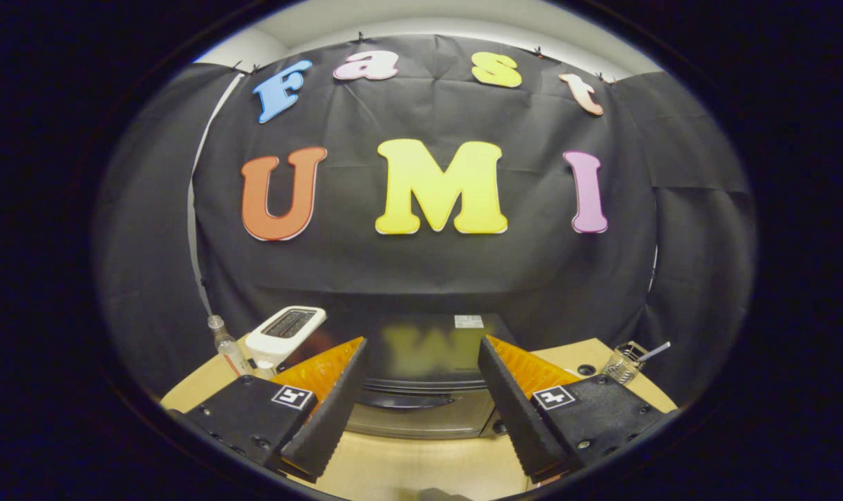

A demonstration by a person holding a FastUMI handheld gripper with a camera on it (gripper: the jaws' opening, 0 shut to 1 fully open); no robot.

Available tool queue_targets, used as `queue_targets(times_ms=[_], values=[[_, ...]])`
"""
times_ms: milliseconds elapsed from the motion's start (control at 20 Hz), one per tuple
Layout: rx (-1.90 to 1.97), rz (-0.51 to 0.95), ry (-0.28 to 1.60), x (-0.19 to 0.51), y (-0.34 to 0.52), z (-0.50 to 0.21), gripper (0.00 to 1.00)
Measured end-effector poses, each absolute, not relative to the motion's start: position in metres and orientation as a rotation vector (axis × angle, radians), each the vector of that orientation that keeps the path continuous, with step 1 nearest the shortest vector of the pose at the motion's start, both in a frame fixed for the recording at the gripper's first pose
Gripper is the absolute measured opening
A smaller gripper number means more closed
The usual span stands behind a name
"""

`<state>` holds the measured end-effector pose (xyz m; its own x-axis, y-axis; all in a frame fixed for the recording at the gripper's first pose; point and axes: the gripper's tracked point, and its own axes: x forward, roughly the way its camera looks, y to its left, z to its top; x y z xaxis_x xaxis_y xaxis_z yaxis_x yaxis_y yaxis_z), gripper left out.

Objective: Open the toaster oven, put the food inside, and close the toaster oven door.

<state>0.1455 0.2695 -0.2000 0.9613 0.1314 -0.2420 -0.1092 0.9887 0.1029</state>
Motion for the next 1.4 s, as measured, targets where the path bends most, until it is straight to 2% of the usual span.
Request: queue_targets(times_ms=[400,450,850,1400], values=[[0.031,0.100,0.359,0.163,0.303,-0.264,1.00],[0.034,0.080,0.319,0.163,0.301,-0.256,1.00],[0.086,0.074,0.371,0.147,0.303,-0.266,0.99],[0.092,0.104,0.459,0.059,0.298,-0.306,0.99]])
